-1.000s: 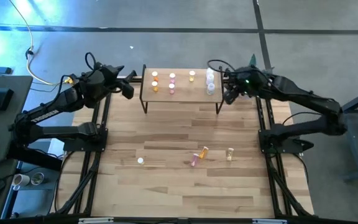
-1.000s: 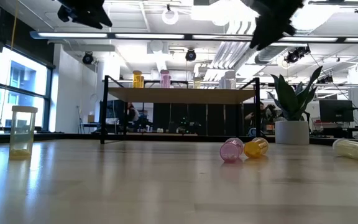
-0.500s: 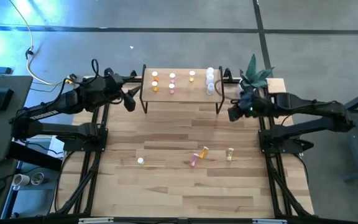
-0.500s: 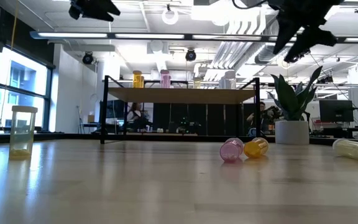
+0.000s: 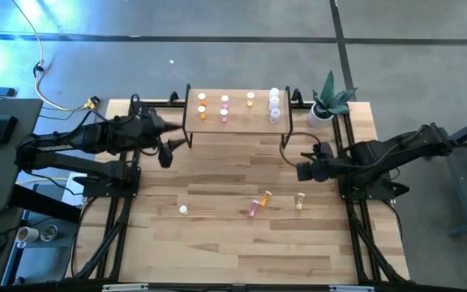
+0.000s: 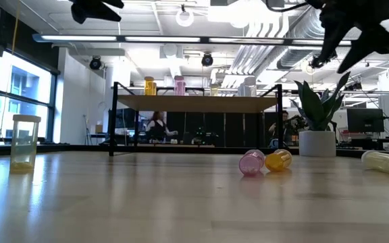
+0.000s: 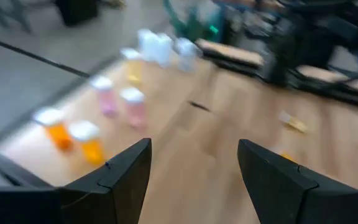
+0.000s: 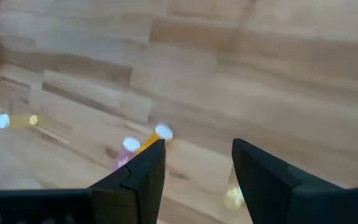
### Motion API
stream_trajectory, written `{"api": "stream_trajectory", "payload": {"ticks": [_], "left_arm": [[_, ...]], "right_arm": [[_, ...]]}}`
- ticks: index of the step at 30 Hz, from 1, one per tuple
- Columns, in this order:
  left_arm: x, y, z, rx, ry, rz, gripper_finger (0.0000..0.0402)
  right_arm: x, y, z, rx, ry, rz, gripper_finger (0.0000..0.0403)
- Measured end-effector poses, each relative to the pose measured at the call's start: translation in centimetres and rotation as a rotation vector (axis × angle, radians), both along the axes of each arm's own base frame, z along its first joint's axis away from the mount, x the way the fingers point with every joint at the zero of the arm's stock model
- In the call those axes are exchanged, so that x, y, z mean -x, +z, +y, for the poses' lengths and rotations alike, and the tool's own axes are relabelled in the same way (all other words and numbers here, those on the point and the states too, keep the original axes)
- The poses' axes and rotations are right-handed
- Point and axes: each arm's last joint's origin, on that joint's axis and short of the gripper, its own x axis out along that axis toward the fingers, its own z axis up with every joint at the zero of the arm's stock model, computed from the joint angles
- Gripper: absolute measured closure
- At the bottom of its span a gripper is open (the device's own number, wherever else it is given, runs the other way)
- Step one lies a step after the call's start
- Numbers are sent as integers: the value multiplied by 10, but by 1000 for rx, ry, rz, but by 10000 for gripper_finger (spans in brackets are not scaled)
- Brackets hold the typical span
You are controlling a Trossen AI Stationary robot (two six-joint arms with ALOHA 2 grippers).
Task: Pick and place medicine bottles onto shelf by color
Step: Put the right yellow pill bottle on the shelf aligned with the other yellow pill bottle
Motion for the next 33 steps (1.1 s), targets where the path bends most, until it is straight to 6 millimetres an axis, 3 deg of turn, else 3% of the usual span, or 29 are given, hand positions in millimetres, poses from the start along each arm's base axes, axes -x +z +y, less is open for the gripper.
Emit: {"api": "stream_trajectory", "payload": {"ticks": [12,26,33], "left_arm": [[9,-21,-29,189,-91,177,174],[9,-63,-52,280,-112,276,174],[10,-66,-57,294,-116,272,174]], "right_arm": [[-20,-30,36,-136,-82,151,226],[-40,-70,47,-146,-162,398,226],[-49,-86,53,-199,-137,480,226]]}}
